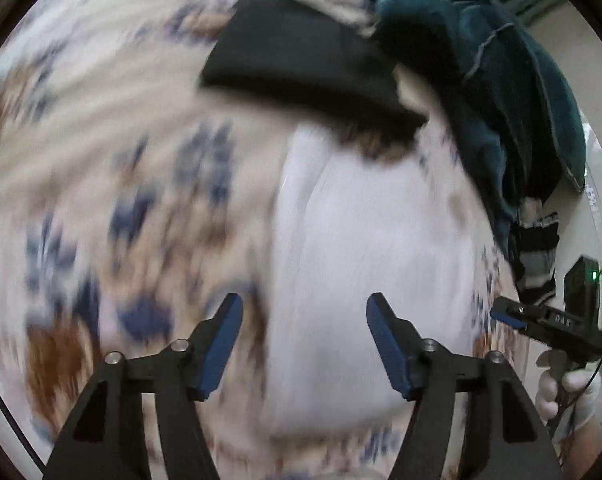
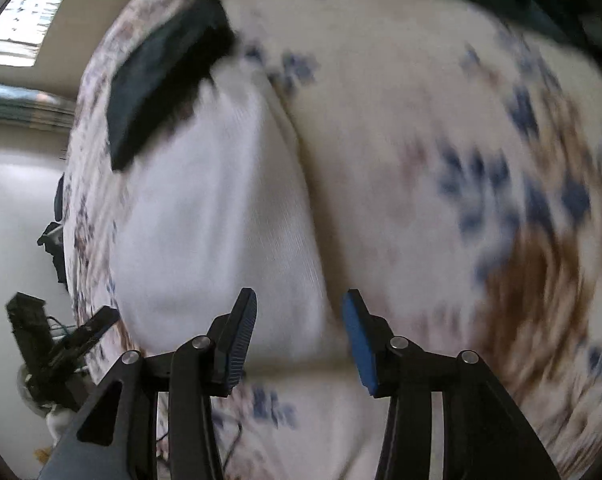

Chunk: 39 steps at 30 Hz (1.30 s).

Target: Fold small clothes

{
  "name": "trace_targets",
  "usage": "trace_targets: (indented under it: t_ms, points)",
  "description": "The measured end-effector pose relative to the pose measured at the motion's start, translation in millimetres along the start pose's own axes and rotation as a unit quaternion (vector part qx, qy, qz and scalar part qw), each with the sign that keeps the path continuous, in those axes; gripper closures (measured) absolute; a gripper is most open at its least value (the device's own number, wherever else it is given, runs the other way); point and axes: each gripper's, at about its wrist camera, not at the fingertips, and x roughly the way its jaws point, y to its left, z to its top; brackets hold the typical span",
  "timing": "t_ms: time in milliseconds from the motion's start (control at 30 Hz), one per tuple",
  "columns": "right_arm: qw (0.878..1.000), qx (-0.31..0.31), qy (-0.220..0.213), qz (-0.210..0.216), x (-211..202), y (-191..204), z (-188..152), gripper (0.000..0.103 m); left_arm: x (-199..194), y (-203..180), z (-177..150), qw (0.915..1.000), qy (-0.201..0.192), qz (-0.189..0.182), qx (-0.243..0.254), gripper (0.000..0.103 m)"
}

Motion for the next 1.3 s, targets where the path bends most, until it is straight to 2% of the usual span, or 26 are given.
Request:
trace_targets:
  t_ms: [33,100,167,233,267,300,333,400,433,533,633,700,767,833,933,1000,1067,1100,1133,1167,1200,1233,1267,1300]
  points:
    - [1.000,-0.010,-0.014,-0.004,-0.8,7.1,17.3,0.055,10.0,-9.0,16.9,0.9997,-0.005,0.005,0.023,0.040]
    - [0.999,-0.036,-0.033,-0.011,3.0,24.6,55.3,0.056,36.0,-22.4,41.2,0.9985,0.010,0.015,0.052,0.040]
    - [0.997,-0.064,-0.037,-0.034,17.1,44.4,92.5,0.056,72.9,-33.4,63.0,0.9953,0.033,0.035,0.083,0.040]
    - [0.995,-0.081,-0.026,-0.049,39.1,66.1,116.0,0.056,104.4,-36.0,76.5,0.9918,0.061,0.053,0.098,0.042]
    - [0.994,-0.087,-0.017,-0.058,49.0,70.3,126.8,0.056,114.0,-34.6,79.6,0.9907,0.071,0.057,0.101,0.052]
    - [0.994,-0.094,-0.005,-0.058,58.4,73.5,134.6,0.056,118.2,-30.2,82.8,0.9909,0.076,0.051,0.099,0.069]
    - [0.993,-0.100,0.006,-0.059,66.3,75.7,137.8,0.056,120.7,-25.3,84.3,0.9921,0.076,0.045,0.089,0.096]
    - [0.992,-0.106,-0.007,-0.065,68.2,77.7,137.7,0.098,109.2,-21.4,83.9,0.9956,0.053,0.020,0.075,0.096]
    - [0.992,-0.105,-0.019,-0.067,63.8,78.8,137.1,0.098,94.3,-19.4,81.2,0.9973,0.027,0.011,0.068,0.097]
    - [0.992,-0.091,-0.062,-0.054,40.5,80.2,135.9,0.099,66.9,-11.0,77.9,0.9992,-0.009,-0.005,0.037,0.097]
    - [0.992,-0.083,-0.093,-0.038,23.6,81.0,139.6,0.099,56.8,1.7,86.0,0.9993,-0.035,0.000,0.011,0.097]
    - [0.991,-0.084,-0.099,-0.045,27.0,85.3,150.4,0.099,70.1,9.3,99.0,0.9995,-0.030,0.008,-0.007,0.097]
    - [0.990,-0.081,-0.096,-0.062,42.4,88.7,169.1,0.099,93.8,11.2,110.4,0.9998,-0.005,0.016,-0.008,0.097]
    - [0.990,-0.080,-0.086,-0.074,62.3,93.3,183.5,0.099,123.9,14.3,116.7,0.9991,0.027,0.033,-0.005,0.097]
    - [0.988,-0.088,-0.060,-0.109,95.4,94.7,202.4,0.100,137.9,18.3,114.6,0.9977,0.051,0.044,0.001,0.096]
    - [0.989,-0.087,-0.027,-0.117,115.3,91.7,207.0,0.099,129.0,18.5,113.1,0.9978,0.055,0.036,-0.006,0.095]
    - [0.989,-0.089,-0.019,-0.114,117.3,92.1,206.2,0.098,118.7,22.2,110.7,0.9977,0.063,0.009,-0.024,0.091]
    - [0.992,-0.085,-0.005,-0.094,116.2,91.4,206.3,0.096,112.4,23.7,108.8,0.9973,0.067,0.002,-0.031,0.085]
    - [0.994,-0.078,0.011,-0.073,114.8,89.2,206.5,0.092,100.5,27.7,105.3,0.9968,0.067,-0.014,-0.043,0.068]
    - [0.996,-0.066,0.030,-0.054,111.4,85.2,206.0,0.073,90.5,29.6,101.2,0.9965,0.061,-0.026,-0.050,0.042]
    - [0.997,-0.059,0.037,-0.038,106.1,81.9,204.6,0.048,79.9,33.6,96.3,0.9962,0.054,-0.037,-0.058,0.031]
    - [0.998,-0.053,0.039,-0.017,95.5,77.1,201.2,0.041,65.9,38.7,87.8,0.9953,0.041,-0.053,-0.070,0.025]
    - [0.998,-0.050,0.036,-0.002,84.5,72.0,197.1,0.032,52.5,45.9,74.9,0.9928,0.032,-0.076,-0.087,0.025]
    - [0.998,-0.046,0.032,0.016,68.9,63.6,189.1,0.027,43.9,53.2,59.9,0.9895,0.032,-0.092,-0.107,0.025]
